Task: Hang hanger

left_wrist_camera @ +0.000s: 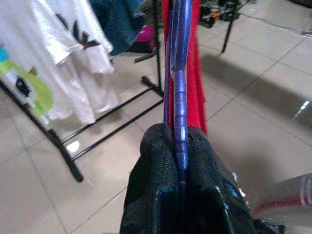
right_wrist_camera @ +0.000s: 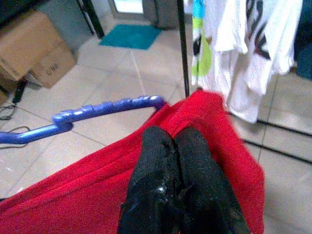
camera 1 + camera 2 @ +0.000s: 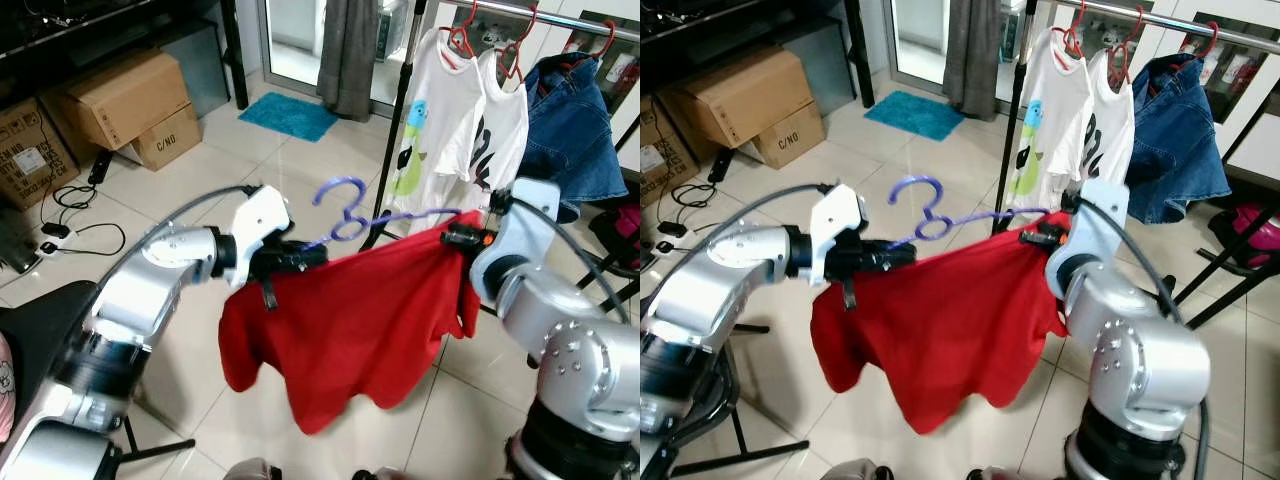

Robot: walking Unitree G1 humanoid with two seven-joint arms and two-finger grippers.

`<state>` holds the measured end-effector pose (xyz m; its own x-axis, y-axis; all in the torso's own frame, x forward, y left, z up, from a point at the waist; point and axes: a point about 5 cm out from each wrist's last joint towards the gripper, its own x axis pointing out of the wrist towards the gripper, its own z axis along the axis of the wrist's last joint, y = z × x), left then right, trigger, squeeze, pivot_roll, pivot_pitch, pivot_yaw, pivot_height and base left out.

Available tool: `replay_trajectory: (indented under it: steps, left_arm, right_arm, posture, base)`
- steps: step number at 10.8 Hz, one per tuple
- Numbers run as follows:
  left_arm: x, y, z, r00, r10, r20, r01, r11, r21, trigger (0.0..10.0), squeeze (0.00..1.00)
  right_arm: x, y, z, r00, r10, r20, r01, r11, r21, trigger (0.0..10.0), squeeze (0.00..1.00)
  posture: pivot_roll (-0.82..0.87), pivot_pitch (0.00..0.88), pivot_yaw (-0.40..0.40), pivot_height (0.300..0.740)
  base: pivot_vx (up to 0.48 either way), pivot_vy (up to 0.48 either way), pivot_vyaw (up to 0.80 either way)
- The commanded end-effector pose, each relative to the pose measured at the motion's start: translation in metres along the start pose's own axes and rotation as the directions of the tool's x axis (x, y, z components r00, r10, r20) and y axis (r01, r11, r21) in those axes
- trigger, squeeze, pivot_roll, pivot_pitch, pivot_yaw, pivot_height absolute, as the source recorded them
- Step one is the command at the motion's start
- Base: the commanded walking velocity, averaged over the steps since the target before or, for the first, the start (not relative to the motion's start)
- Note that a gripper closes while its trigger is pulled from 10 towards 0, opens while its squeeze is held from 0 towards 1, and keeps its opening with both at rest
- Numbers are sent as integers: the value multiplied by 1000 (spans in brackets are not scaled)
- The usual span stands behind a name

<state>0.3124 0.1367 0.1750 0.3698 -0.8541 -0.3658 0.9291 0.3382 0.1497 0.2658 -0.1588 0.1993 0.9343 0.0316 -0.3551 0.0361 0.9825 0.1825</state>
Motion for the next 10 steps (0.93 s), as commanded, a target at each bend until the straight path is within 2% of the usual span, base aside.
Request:
replay_trajectory:
  steps: [1,4,6,7,10]
  left_arm:
    - [-6,7,2,999,40,-10,-40,999,19,0,0]
    - [-6,11,2,999,41,-3,-41,999,17,0,0]
    - [-6,10,-4,999,21,-49,-19,999,38,0,0]
    - [-4,7,-9,996,1,-85,2,999,37,0,0]
    - [-8,12,-16,991,40,-129,-36,999,31,0,0]
  right_arm:
    - [-3,-2,7,999,-11,43,11,1000,-1,0,0]
    - [-4,-1,8,999,4,52,-4,1000,-8,0,0]
    - [-4,2,16,994,25,102,-27,1000,11,0,0]
    - [-5,7,25,985,46,164,-55,997,57,0,0]
    - [-7,5,31,980,47,195,-65,994,87,0,0]
  posture:
    - [-7,48,-6,740]
    - [-3,42,-3,740]
    - [-2,43,-2,740]
    - [-1,43,0,740]
    - [0,43,4,740]
  base:
    - [0,0,0]
    - [0,0,0]
    - [0,0,0]
    - [0,0,0]
    - [0,0,0]
